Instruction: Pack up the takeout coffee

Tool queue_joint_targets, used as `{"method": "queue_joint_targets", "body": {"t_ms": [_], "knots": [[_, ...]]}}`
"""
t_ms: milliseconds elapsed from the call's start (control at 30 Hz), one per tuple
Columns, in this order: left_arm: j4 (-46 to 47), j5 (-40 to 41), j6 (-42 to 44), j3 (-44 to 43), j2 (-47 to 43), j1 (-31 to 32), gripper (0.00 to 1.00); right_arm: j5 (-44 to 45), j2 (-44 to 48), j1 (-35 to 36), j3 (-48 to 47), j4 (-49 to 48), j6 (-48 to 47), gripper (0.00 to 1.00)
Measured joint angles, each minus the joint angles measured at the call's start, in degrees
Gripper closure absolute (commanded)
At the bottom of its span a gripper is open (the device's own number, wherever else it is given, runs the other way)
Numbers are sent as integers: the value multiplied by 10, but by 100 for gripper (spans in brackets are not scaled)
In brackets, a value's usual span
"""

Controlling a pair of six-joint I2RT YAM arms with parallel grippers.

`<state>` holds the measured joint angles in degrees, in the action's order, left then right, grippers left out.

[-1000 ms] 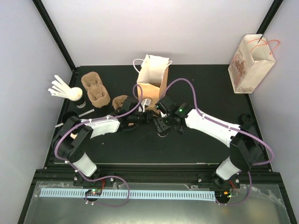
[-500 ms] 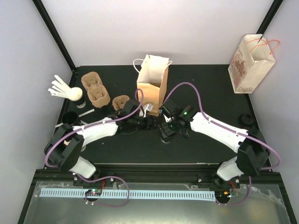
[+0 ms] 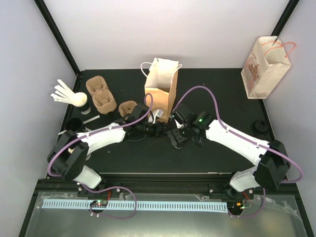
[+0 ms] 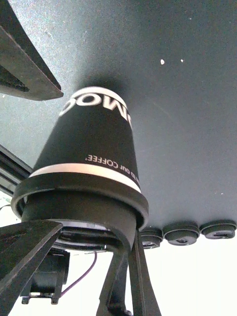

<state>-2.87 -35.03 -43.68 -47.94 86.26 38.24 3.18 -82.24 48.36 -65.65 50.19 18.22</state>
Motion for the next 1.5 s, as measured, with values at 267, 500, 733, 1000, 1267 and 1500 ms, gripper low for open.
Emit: {"method": "queue_joint_targets", "body": {"t_ms": [267,500,733,1000,1267,1500], "knots": [[-15,1,11,0,-5,1,30,5,20,0,-8,5,-1,1],[-19,7,24,0,-10,13,29,-8,22,0,10,4,2,2],[-18,15,31,-4,-1,40,28,-26,52,0,66,-15,13,2],[-33,18,52,-59,53,68,29,-51,100,1,103,-30,17,2],[-64,23,73,-105,106,81,37,-63,116,2,117,-47,19,2],[-87,45,87,-121,107,92,37,-53,144,3,118,-47,18,2]]}}
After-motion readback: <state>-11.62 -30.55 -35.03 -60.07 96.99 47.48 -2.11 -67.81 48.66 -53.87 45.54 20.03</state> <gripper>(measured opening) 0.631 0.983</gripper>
